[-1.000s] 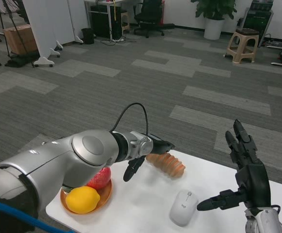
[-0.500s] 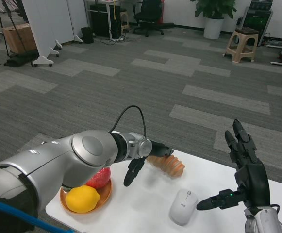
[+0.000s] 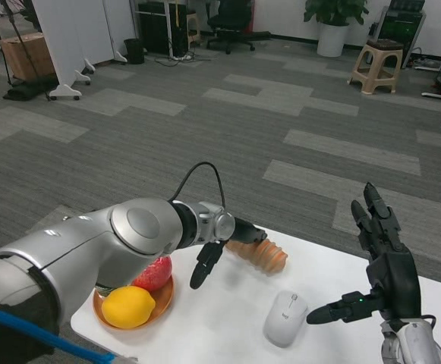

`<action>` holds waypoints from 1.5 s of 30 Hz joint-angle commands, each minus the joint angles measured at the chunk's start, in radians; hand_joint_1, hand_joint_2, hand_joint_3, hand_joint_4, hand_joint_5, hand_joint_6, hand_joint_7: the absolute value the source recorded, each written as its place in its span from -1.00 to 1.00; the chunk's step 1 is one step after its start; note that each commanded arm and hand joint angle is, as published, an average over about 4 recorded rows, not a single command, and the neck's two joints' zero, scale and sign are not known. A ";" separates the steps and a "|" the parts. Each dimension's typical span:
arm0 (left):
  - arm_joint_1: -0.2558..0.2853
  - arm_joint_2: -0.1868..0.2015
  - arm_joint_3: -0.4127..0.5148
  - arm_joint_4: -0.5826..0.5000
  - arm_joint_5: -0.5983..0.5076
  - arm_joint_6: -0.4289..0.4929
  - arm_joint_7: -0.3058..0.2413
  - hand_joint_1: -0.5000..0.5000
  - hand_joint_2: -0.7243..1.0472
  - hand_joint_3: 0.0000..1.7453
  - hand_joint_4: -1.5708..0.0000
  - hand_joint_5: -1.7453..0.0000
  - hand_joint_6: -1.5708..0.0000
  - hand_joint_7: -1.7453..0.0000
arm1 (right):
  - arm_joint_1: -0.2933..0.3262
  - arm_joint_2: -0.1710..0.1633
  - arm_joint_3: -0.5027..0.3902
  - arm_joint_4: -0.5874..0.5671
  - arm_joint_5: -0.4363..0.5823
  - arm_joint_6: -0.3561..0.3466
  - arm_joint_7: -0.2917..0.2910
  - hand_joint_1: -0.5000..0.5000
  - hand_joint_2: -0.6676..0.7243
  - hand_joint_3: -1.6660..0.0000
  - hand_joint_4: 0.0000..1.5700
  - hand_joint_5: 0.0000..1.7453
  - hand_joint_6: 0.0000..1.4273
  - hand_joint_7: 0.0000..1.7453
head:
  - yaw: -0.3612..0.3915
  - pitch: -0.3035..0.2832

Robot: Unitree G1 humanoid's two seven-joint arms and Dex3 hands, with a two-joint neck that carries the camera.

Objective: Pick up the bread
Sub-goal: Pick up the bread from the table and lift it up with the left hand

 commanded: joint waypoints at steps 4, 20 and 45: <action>0.035 0.031 -0.007 -0.035 -0.022 0.014 -0.152 -0.28 -0.60 -0.90 0.95 1.00 1.00 0.68 | 0.017 -0.007 -0.004 -0.017 0.008 -0.009 -0.004 -0.67 0.18 1.00 -1.00 -0.78 -1.00 -1.00 | 0.010 -0.004; 0.063 0.085 0.100 -0.112 0.051 0.014 -0.334 0.69 -0.65 -0.90 0.95 0.94 1.00 0.04 | 0.028 -0.010 -0.011 -0.027 0.008 -0.009 -0.004 -0.67 0.18 1.00 -1.00 -0.81 -1.00 -1.00 | 0.021 -0.008; 0.183 0.146 0.564 -0.179 0.345 0.033 -0.441 1.00 -0.60 -0.90 1.00 0.06 1.00 -0.28 | 0.031 -0.011 -0.012 -0.035 0.008 -0.009 -0.004 -0.67 0.18 1.00 -1.00 -0.86 -1.00 -1.00 | 0.027 -0.009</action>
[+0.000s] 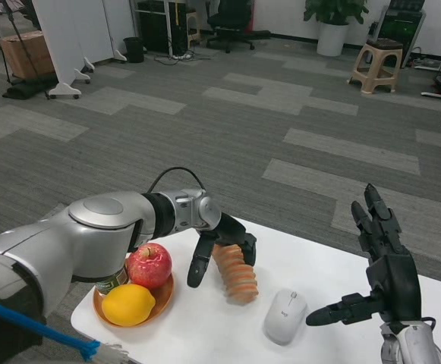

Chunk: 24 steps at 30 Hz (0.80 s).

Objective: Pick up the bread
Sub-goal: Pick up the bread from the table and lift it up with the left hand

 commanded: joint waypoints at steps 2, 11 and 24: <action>0.106 0.002 0.124 -0.044 0.113 0.042 -0.078 1.00 -0.60 -0.90 1.00 0.06 1.00 -0.28 | 0.007 -0.007 -0.010 -0.012 0.008 -0.009 -0.004 -0.67 0.18 1.00 -1.00 -0.83 -1.00 -1.00 | 0.000 0.002; 0.112 0.037 0.172 -0.061 0.159 0.078 -0.091 1.00 -0.60 -0.93 1.00 0.15 1.00 -0.28 | 0.008 -0.009 -0.009 -0.014 0.008 -0.009 -0.004 -0.67 0.18 1.00 -1.00 -0.78 -1.00 -1.00 | 0.000 0.001; 0.128 0.057 0.305 -0.122 0.251 0.080 -0.090 1.00 -0.60 -0.93 1.00 0.06 1.00 -0.28 | 0.008 -0.010 -0.009 -0.016 0.008 -0.009 -0.004 -0.67 0.18 1.00 -1.00 -0.78 -1.00 -1.00 | 0.007 0.003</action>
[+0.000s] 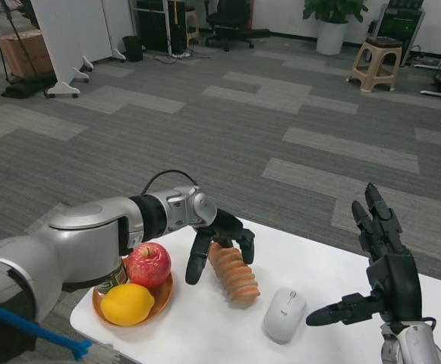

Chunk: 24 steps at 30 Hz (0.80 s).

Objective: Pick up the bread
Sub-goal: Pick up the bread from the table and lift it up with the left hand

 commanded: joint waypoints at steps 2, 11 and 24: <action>0.056 0.017 0.073 -0.033 0.064 0.017 -0.032 1.00 -0.60 -0.90 1.00 0.06 1.00 -0.28 | 0.004 -0.009 -0.008 -0.010 0.008 -0.008 -0.004 -0.67 0.18 1.00 -1.00 -0.78 -1.00 -1.00 | 0.001 0.000; 0.060 0.034 0.233 -0.078 0.134 0.002 0.002 0.92 -0.50 -0.90 1.00 0.06 1.00 -0.12 | 0.003 -0.009 -0.009 -0.009 0.008 -0.008 -0.004 -0.67 0.18 1.00 -1.00 -0.81 -1.00 -1.00 | 0.006 -0.005; 0.081 0.050 0.240 -0.186 0.222 -0.050 0.107 0.29 -0.17 -0.90 1.00 0.06 1.00 0.20 | 0.001 -0.008 -0.004 -0.003 0.008 -0.008 -0.004 -0.67 0.18 1.00 -1.00 -0.81 -1.00 -1.00 | 0.008 -0.004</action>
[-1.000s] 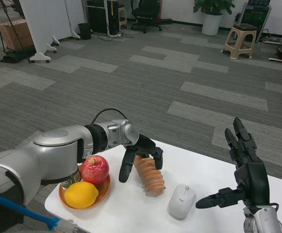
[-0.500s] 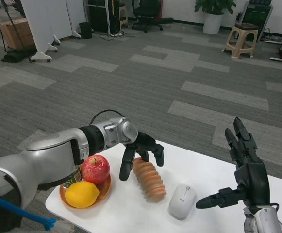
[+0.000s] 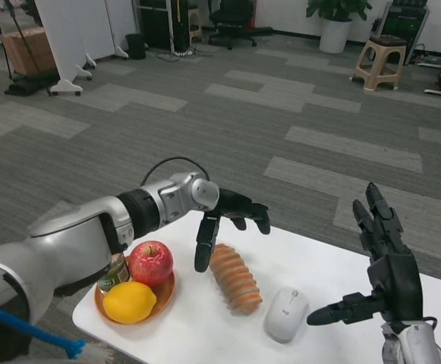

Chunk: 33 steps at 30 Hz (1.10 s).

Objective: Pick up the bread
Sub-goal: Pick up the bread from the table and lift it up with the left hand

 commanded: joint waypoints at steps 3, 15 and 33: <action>0.002 -0.009 -0.103 -0.009 0.032 -0.019 0.073 0.26 0.18 -0.95 1.00 0.06 1.00 0.20 | 0.000 -0.003 -0.004 0.001 0.008 -0.006 -0.004 -0.67 0.18 1.00 -1.00 -0.86 -1.00 -1.00 | -0.006 0.000; -0.055 -0.106 -0.353 0.122 0.020 -0.058 0.251 0.07 0.80 -0.90 1.00 0.06 1.00 0.36 | 0.000 -0.001 -0.007 0.006 0.008 -0.006 -0.004 -0.67 0.18 1.00 -1.00 -0.83 -1.00 -1.00 | -0.017 -0.007; -0.113 -0.146 -0.580 0.228 -0.117 -0.081 0.296 -0.64 0.65 -0.90 1.00 0.06 1.00 0.36 | 0.002 -0.001 -0.011 0.005 0.008 -0.006 -0.004 -0.67 0.18 1.00 -1.00 -0.83 -1.00 -1.00 | -0.018 -0.012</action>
